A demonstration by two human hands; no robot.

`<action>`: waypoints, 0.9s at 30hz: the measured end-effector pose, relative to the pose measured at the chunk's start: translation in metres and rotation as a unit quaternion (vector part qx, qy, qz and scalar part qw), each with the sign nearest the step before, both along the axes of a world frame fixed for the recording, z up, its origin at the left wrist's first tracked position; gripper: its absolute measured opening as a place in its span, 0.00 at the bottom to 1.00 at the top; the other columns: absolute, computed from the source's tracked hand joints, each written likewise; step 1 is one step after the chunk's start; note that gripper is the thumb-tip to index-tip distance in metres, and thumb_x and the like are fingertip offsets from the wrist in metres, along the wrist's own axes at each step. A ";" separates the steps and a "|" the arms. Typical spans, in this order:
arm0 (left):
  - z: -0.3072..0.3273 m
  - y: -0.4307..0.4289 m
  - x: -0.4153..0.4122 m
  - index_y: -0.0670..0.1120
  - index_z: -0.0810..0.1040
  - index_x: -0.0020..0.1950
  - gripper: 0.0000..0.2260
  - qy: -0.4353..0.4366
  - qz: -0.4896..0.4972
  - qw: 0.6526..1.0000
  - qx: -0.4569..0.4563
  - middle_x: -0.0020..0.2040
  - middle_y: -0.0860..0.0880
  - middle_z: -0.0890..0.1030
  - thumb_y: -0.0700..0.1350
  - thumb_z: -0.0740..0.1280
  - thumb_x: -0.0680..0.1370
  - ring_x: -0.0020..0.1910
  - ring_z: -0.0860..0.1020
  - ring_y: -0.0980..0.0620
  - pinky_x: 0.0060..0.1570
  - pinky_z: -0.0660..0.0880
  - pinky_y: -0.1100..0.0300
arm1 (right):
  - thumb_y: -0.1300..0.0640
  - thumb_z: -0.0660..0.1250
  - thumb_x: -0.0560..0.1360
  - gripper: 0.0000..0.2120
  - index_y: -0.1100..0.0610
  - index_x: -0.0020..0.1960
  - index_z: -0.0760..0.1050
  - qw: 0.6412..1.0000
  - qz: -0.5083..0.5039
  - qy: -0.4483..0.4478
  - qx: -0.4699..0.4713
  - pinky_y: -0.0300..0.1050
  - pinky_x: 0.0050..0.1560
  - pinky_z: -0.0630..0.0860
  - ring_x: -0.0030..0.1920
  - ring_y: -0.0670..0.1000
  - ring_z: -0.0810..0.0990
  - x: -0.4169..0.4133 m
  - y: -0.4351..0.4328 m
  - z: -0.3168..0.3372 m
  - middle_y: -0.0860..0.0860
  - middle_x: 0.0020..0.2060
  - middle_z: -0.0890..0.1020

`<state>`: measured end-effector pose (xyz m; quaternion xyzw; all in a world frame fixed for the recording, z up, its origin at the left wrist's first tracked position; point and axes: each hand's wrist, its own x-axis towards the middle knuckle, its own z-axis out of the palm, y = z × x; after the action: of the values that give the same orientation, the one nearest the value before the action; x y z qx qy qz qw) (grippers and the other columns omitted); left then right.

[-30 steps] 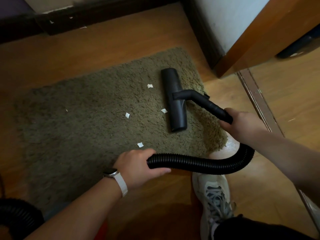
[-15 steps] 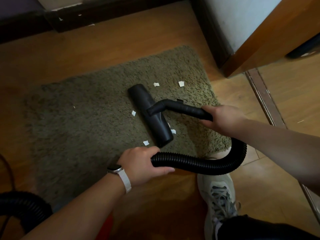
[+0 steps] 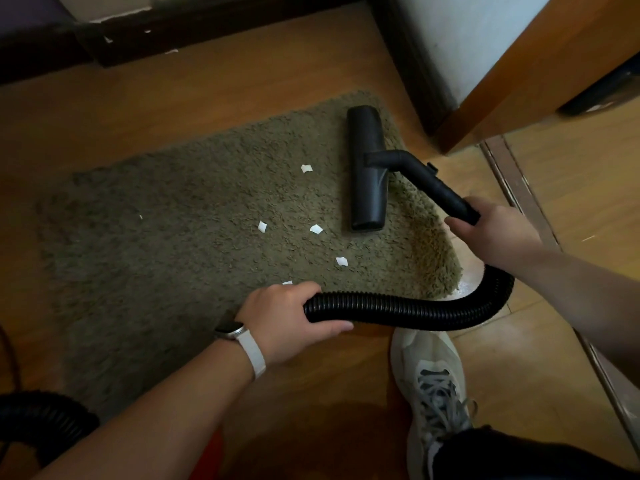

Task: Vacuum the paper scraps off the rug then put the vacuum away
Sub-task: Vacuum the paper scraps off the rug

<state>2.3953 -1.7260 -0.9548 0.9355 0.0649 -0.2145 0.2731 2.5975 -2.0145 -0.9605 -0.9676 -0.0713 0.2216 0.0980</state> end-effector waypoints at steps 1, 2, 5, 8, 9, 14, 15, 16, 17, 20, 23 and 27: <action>0.001 0.000 0.000 0.55 0.76 0.47 0.29 0.001 -0.002 1.000 0.002 0.36 0.57 0.78 0.78 0.60 0.64 0.38 0.77 0.58 0.38 0.76 0.59 | 0.44 0.65 0.79 0.14 0.51 0.59 0.74 1.000 -0.005 0.006 -0.004 0.44 0.29 0.72 0.34 0.52 0.78 0.001 0.000 -0.001 0.52 0.36 0.79; 0.001 0.000 0.000 0.55 0.76 0.48 0.28 0.002 -0.004 1.000 0.003 0.36 0.57 0.78 0.77 0.60 0.65 0.38 0.77 0.58 0.38 0.76 0.59 | 0.43 0.65 0.79 0.14 0.50 0.59 0.74 1.000 -0.009 0.013 -0.008 0.44 0.30 0.73 0.34 0.53 0.78 0.001 0.000 -0.002 0.52 0.36 0.79; 0.000 0.002 -0.001 0.56 0.76 0.48 0.29 0.002 -0.004 1.000 0.003 0.37 0.57 0.78 0.78 0.59 0.65 0.39 0.77 0.59 0.38 0.75 0.59 | 0.42 0.64 0.79 0.14 0.49 0.60 0.73 0.999 -0.018 0.038 -0.009 0.44 0.32 0.74 0.35 0.51 0.79 0.001 0.002 -0.007 0.51 0.38 0.80; -0.001 0.005 -0.003 0.56 0.76 0.49 0.29 0.000 0.003 1.000 0.004 0.37 0.57 0.78 0.78 0.58 0.64 0.39 0.77 0.58 0.39 0.76 0.59 | 0.42 0.63 0.80 0.14 0.48 0.61 0.73 0.999 -0.001 0.044 -0.014 0.44 0.31 0.72 0.36 0.50 0.78 0.002 0.010 -0.009 0.50 0.38 0.79; -0.001 0.007 -0.003 0.56 0.76 0.49 0.29 0.001 0.003 1.000 0.003 0.37 0.57 0.78 0.78 0.59 0.64 0.39 0.77 0.58 0.39 0.75 0.59 | 0.43 0.63 0.80 0.13 0.48 0.61 0.73 0.999 0.011 0.046 -0.020 0.44 0.31 0.70 0.36 0.50 0.78 0.003 0.015 -0.008 0.49 0.38 0.79; -0.002 0.014 -0.006 0.56 0.76 0.48 0.26 0.008 0.014 1.000 -0.005 0.36 0.58 0.77 0.76 0.61 0.65 0.38 0.76 0.60 0.39 0.76 0.60 | 0.44 0.63 0.80 0.10 0.48 0.56 0.73 0.995 0.081 0.055 -0.014 0.44 0.31 0.69 0.35 0.50 0.78 0.006 0.043 -0.006 0.50 0.38 0.79; -0.002 0.016 -0.007 0.56 0.76 0.48 0.27 0.008 0.013 1.000 -0.005 0.37 0.58 0.77 0.76 0.61 0.65 0.38 0.76 0.60 0.40 0.77 0.59 | 0.43 0.63 0.80 0.10 0.48 0.55 0.73 0.993 0.101 0.051 -0.015 0.44 0.31 0.70 0.35 0.50 0.78 0.008 0.049 -0.005 0.50 0.37 0.79; -0.002 0.018 -0.008 0.56 0.76 0.48 0.28 0.009 0.012 1.000 -0.006 0.37 0.58 0.77 0.77 0.60 0.65 0.38 0.77 0.60 0.40 0.77 0.59 | 0.43 0.63 0.80 0.09 0.48 0.55 0.73 0.991 0.120 0.051 -0.017 0.45 0.32 0.72 0.35 0.50 0.78 0.009 0.055 -0.004 0.50 0.37 0.79; -0.002 0.019 -0.008 0.56 0.76 0.49 0.28 0.010 0.012 1.000 -0.007 0.37 0.58 0.77 0.77 0.60 0.65 0.38 0.77 0.61 0.40 0.78 0.58 | 0.44 0.63 0.80 0.09 0.48 0.55 0.73 0.989 0.138 0.052 -0.016 0.46 0.33 0.73 0.35 0.50 0.78 0.010 0.062 -0.003 0.50 0.37 0.79; -0.002 0.019 -0.011 0.57 0.77 0.49 0.27 0.009 0.014 1.000 0.000 0.36 0.59 0.76 0.76 0.61 0.65 0.38 0.75 0.61 0.38 0.74 0.62 | 0.45 0.64 0.80 0.09 0.49 0.55 0.73 0.980 0.191 0.052 -0.015 0.48 0.35 0.77 0.34 0.50 0.78 0.011 0.078 0.000 0.50 0.36 0.79; -0.002 0.018 -0.015 0.57 0.77 0.49 0.26 0.007 0.019 1.000 0.013 0.36 0.59 0.76 0.76 0.62 0.66 0.39 0.75 0.60 0.38 0.72 0.62 | 0.46 0.65 0.80 0.09 0.50 0.55 0.73 0.972 0.231 0.042 -0.023 0.45 0.32 0.73 0.33 0.48 0.77 0.010 0.085 0.002 0.49 0.35 0.78; -0.003 0.014 -0.017 0.56 0.76 0.49 0.27 0.015 0.018 1.000 0.008 0.37 0.58 0.78 0.77 0.62 0.65 0.40 0.77 0.59 0.41 0.76 0.59 | 0.44 0.65 0.79 0.10 0.48 0.56 0.74 0.973 0.229 0.026 -0.014 0.45 0.30 0.75 0.33 0.47 0.78 0.008 0.075 0.003 0.48 0.36 0.79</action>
<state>2.3784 -1.7116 -0.9579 0.9330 0.0875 -0.2230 0.2686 2.6054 -1.9400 -0.9576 -0.9207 -0.2851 0.2644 0.0327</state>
